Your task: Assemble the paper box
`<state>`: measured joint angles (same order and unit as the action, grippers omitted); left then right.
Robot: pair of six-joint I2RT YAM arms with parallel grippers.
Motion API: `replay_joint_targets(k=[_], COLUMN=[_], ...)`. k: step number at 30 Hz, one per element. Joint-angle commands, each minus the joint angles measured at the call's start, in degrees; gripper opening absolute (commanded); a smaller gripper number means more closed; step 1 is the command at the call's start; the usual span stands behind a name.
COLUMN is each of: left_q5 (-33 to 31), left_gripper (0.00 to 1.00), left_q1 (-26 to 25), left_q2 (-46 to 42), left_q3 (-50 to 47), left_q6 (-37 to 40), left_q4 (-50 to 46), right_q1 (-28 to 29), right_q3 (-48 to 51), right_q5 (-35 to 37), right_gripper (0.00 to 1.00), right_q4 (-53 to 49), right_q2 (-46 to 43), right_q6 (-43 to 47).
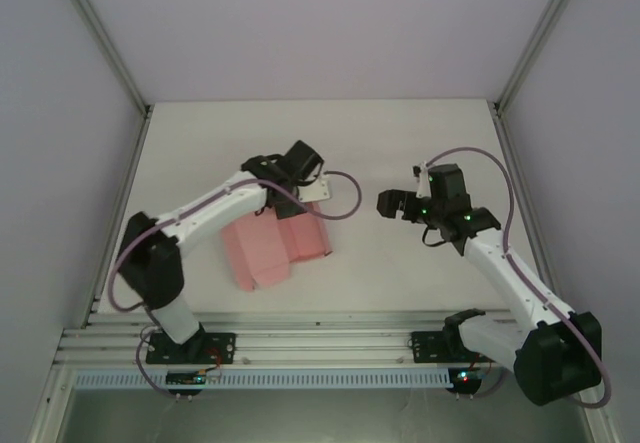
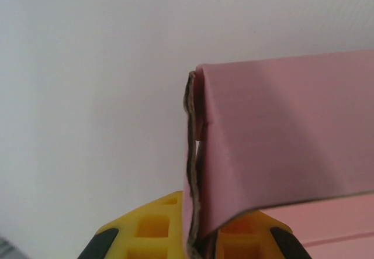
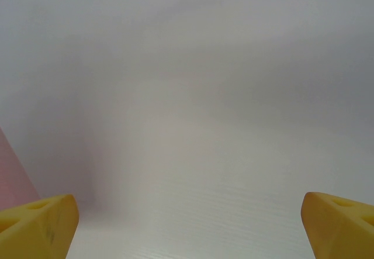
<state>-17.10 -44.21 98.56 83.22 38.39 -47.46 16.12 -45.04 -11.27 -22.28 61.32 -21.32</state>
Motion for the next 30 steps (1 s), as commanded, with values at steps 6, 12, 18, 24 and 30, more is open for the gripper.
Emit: replay_joint_targets(k=[6,12,18,24,30], left_q5=[-11.92,-10.03,-9.09,-7.41,-6.72], left_gripper=[0.00,0.10,0.36,0.59,0.93], left_q1=[-2.55,-3.24,-3.59,-3.90,-4.97], left_q2=[22.37,30.65,30.57,26.38,19.17], left_q3=[17.27,24.87,25.32,25.32,21.35], left_q6=[6.11,4.77,4.45,3.38,2.92], left_q4=[-10.30,-10.92,-9.22,-8.76,-5.63], right_q1=[-2.88,-5.60,-7.89,-8.82,-8.87], right_q3=[3.56,5.61,7.22,7.42,6.83], right_q5=[-0.83,-1.99,-3.67,-5.74,-7.95], right_gripper=[0.99,1.00,1.00,1.00,0.99], right_q4=[-1.22,-0.87,-0.40,0.91,2.79], right_q2=[-3.83,-4.95,-4.48,-3.46,-1.88], right_q6=[-1.44,-2.32,-3.08,-2.94,-1.49])
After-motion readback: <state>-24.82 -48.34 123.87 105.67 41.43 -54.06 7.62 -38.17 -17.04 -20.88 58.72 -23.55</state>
